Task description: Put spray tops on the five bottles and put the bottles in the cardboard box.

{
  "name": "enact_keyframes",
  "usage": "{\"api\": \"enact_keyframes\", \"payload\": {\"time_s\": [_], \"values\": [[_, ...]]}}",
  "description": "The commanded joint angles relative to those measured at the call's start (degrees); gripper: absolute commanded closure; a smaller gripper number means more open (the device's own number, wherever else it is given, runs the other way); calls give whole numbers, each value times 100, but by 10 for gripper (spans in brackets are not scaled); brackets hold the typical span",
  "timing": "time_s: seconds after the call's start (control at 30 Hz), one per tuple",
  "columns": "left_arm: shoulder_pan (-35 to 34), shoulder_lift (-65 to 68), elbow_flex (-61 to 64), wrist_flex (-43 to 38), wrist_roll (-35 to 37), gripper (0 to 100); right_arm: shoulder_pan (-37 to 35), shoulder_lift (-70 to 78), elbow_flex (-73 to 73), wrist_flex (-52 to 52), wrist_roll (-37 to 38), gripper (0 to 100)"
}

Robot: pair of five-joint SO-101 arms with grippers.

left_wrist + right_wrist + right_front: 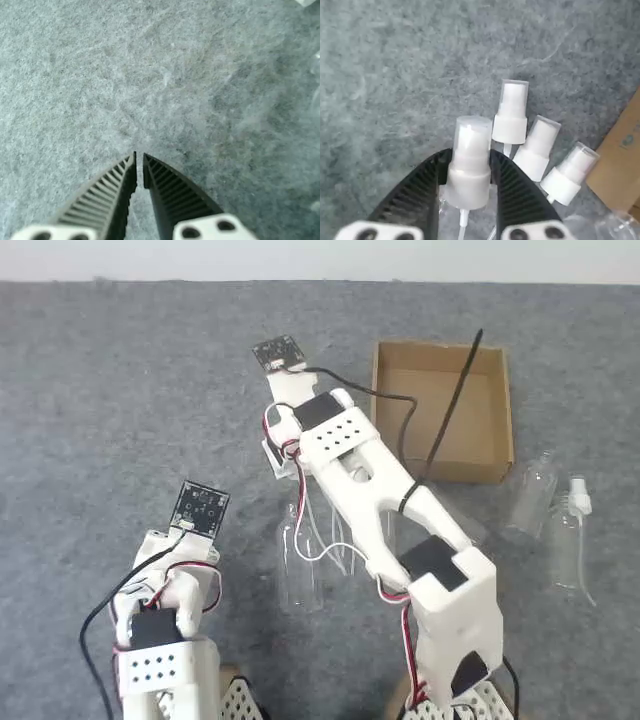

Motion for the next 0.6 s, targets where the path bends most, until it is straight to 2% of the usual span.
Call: {"api": "enact_keyframes", "payload": {"time_s": [0.0,0.1,0.27,0.57], "values": [[-18,-114,-40,9,-70,986,-13,4,-316,-92,-62,987],[-18,-114,-40,9,-70,986,-22,92,-316,-92,-62,972],[-18,-114,-40,9,-70,986,-31,233,-316,-57,-70,872],[-18,-114,-40,9,-70,986,-31,189,-316,-31,-62,860]]}}
